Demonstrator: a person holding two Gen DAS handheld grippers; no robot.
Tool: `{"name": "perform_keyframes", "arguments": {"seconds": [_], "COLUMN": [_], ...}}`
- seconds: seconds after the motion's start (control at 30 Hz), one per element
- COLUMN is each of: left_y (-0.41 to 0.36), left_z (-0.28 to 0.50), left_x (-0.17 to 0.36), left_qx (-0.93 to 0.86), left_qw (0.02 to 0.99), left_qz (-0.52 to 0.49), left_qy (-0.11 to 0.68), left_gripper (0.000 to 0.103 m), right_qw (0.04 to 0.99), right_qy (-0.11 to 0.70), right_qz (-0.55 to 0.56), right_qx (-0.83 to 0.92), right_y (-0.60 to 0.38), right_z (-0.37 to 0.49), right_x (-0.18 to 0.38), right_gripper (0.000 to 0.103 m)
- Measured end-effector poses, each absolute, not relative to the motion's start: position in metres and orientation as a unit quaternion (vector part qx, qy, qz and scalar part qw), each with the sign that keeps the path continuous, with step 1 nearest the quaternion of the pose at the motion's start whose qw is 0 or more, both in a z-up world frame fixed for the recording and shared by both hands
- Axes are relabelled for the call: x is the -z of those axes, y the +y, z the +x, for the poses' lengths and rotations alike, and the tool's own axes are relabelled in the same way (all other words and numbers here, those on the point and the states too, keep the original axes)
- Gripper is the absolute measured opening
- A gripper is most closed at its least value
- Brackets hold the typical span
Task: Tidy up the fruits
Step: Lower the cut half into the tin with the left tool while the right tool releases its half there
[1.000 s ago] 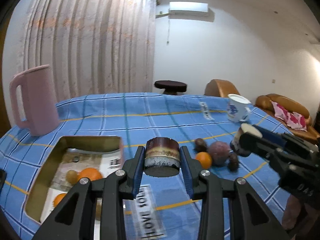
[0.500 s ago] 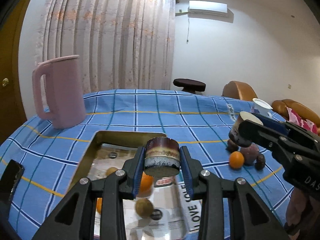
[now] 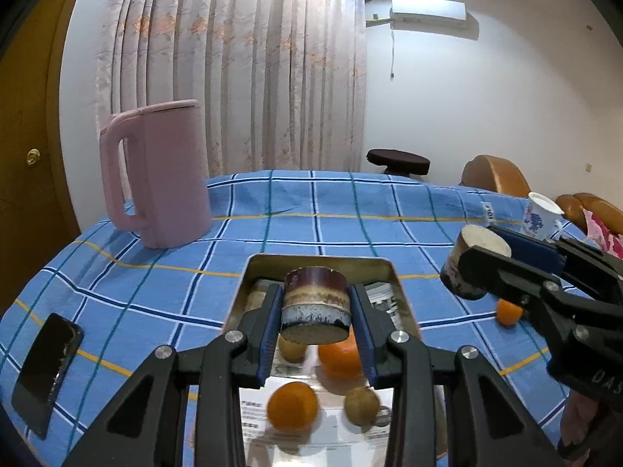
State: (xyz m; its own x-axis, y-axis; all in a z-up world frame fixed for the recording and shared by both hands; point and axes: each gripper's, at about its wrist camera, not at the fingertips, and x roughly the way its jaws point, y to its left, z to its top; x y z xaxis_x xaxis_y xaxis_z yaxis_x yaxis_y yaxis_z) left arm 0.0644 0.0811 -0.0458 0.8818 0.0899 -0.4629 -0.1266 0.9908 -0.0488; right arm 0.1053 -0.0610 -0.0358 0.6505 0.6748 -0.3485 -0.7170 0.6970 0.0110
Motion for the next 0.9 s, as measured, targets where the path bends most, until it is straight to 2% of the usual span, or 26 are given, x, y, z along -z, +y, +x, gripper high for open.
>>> {"name": "perform_keyframes", "arguments": {"seconds": [0.9], "left_y": [0.119], "left_z": [0.071], "left_x": [0.071], "left_qx": [-0.072], "left_qw": [0.952], "left_qz": [-0.048], "left_qy": [0.295], "left_gripper": [0.037], "right_qw": [0.864], "right_qy": [0.238], "right_qz": [-0.114], "right_qx": [-0.429], "right_y": [-0.004], "right_z": [0.101], "right_x": [0.08], "right_gripper": [0.038]}}
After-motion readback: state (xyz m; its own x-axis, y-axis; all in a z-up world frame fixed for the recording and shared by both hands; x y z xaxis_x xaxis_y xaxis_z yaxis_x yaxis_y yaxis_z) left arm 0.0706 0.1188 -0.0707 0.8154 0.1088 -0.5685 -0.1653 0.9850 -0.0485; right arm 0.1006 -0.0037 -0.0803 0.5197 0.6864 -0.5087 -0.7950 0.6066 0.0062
